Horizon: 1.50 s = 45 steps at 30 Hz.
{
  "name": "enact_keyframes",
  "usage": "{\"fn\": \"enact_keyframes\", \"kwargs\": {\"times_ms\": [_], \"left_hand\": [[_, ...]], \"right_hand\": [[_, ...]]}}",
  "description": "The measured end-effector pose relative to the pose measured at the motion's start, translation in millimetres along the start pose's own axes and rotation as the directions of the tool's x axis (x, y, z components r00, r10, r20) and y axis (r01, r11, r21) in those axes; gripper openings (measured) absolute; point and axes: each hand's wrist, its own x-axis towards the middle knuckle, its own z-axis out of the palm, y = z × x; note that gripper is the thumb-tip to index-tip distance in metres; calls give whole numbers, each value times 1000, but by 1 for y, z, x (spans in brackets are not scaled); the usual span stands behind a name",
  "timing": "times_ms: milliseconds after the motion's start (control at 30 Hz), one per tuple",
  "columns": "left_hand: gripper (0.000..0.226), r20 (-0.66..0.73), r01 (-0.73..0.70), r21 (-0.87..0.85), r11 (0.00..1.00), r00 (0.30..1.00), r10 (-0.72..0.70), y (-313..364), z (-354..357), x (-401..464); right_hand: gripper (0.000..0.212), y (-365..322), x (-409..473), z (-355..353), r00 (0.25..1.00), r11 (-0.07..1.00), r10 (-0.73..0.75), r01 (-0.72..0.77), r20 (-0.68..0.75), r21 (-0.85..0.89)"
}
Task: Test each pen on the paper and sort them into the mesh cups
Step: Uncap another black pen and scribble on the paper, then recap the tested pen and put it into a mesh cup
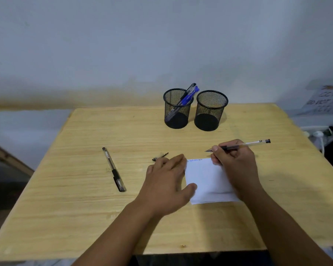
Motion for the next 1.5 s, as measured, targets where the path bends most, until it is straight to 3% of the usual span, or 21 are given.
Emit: {"fn": "enact_keyframes", "kwargs": {"times_ms": [167,333,500,667,833,1033,1233,1500], "left_hand": [[66,-110,23,-211,977,993,-48,-14,-20,0],[42,-163,136,-141,981,974,-158,-43,-44,5],[37,-84,213,-100,972,972,-221,-53,-50,11],[21,-140,248,-114,962,955,-263,-44,-43,14],[16,-160,246,-136,960,950,-267,-42,-43,17],[12,-191,170,-313,934,952,-238,-21,-40,-5],[12,-216,74,-424,903,960,-180,0,-35,-22],[13,-220,7,-437,900,969,-115,13,-31,-28]], "right_hand": [[9,-12,-8,0,999,992,17,-21,32,126],[6,-16,-19,4,998,989,24,-33,66,147],[6,-17,-27,10,995,983,38,-54,89,177],[6,-16,-33,12,993,988,35,-52,114,146],[12,-18,-36,8,988,992,39,-56,147,113],[10,-24,-43,-4,974,976,57,-100,219,192],[8,-30,-58,-15,970,984,-38,-6,240,180],[16,-22,-68,-16,964,985,-29,-17,266,171]]}}
